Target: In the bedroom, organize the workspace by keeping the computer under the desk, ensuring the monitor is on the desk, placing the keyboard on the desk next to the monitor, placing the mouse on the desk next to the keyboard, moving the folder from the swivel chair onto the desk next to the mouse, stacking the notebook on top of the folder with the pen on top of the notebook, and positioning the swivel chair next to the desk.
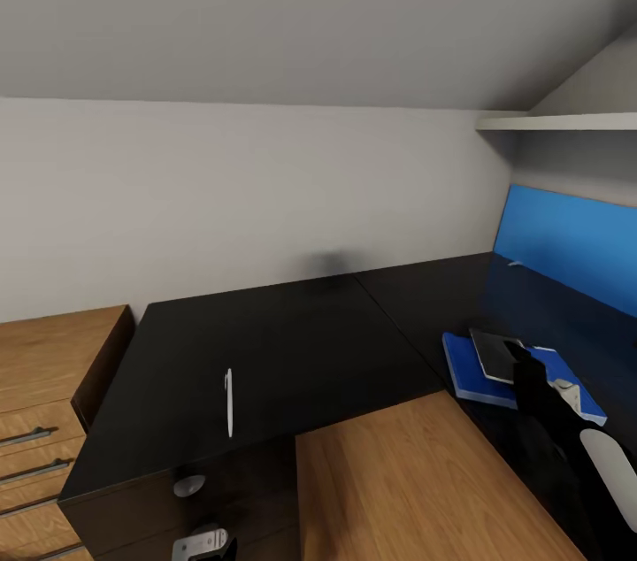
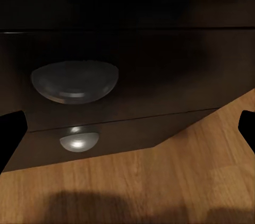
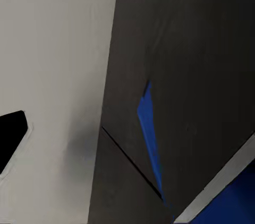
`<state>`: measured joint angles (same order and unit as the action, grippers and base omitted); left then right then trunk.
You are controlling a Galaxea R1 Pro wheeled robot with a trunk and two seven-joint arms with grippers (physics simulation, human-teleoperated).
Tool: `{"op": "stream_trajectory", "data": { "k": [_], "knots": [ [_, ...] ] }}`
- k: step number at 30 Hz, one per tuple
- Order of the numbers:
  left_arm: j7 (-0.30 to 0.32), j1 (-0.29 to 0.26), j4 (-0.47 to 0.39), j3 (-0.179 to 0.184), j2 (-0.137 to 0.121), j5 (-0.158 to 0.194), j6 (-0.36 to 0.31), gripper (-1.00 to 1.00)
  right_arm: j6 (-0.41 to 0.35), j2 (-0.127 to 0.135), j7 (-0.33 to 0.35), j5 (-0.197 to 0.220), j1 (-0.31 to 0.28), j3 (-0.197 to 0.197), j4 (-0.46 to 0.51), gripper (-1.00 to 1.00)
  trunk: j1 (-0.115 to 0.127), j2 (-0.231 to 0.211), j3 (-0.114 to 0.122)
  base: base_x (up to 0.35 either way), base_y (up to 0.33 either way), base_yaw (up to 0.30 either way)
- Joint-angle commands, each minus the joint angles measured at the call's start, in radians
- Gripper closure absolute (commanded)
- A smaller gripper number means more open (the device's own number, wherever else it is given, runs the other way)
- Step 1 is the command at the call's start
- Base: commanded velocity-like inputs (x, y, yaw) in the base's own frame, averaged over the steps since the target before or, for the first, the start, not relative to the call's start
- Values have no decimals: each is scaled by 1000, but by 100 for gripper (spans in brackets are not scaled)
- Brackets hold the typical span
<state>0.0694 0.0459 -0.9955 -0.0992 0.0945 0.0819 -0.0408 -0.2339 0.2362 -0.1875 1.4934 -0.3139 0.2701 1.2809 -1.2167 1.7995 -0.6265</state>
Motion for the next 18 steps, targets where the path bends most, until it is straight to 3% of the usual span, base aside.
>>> {"op": "stream_trajectory", "data": {
  "k": [1,11,18],
  "knots": [
    [7,0,-2,-4,1,9,-5,-100,-4,0,-6,8,-1,1,2,-100,0,0,-1,0,0,0],
    [7,0,12,-3,1,9,-3,-100,-4,0,-6,8,-1,1,2,-100,0,0,-1,-6,0,0],
    [7,0,21,-1,1,9,-4,-100,-4,0,-6,8,-1,1,2,-100,0,0,-1,-128,0,0]
  ]
}}
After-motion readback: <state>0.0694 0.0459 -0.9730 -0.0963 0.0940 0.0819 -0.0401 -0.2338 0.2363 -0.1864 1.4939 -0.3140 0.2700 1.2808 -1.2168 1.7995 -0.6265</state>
